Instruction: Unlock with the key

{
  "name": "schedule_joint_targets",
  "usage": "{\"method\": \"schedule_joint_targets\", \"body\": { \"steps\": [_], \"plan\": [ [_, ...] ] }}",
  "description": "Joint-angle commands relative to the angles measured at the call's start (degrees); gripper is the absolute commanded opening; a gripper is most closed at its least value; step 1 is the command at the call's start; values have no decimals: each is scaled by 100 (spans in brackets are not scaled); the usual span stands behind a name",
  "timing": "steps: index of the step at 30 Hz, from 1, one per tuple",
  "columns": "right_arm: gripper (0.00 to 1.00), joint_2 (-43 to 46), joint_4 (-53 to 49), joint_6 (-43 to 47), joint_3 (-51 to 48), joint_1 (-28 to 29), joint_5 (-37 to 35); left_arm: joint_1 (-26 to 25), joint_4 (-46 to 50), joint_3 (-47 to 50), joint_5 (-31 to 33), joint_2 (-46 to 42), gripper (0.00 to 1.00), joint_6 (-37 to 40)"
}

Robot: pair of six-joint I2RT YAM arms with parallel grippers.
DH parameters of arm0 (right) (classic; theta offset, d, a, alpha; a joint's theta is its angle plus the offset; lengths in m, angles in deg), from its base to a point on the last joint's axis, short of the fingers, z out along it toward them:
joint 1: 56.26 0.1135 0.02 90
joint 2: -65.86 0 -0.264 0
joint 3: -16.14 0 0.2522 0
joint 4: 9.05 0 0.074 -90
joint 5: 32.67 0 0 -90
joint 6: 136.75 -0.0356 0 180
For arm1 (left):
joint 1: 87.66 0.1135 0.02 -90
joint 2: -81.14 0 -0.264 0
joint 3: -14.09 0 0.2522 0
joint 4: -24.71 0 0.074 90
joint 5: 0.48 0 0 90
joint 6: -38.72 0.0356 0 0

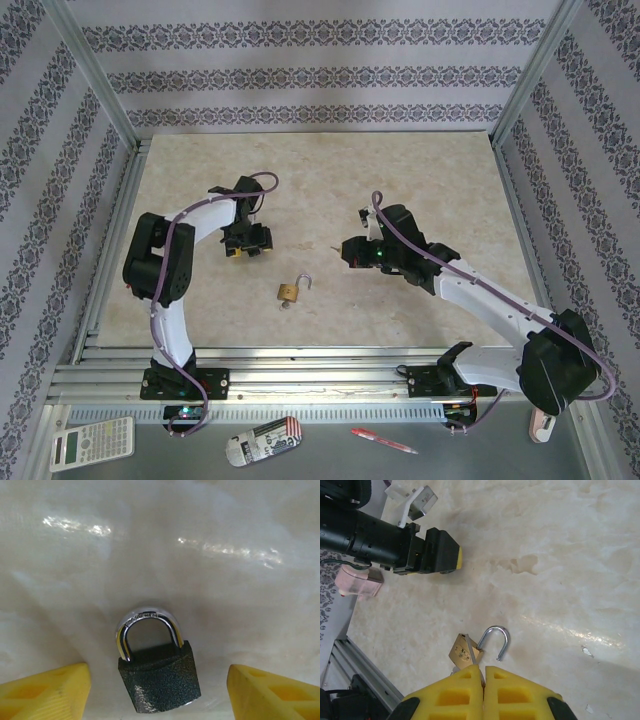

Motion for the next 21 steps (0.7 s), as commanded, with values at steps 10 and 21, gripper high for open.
{"method": "schedule_joint_targets", "body": {
  "steps": [10,21],
  "plan": [
    [0,30,129,265,-231,55,-175,6,380,-403,92,486,55,48],
    [0,-50,499,158,-475,20,-2,-36,347,-420,-138,796,28,218]
  ]
}}
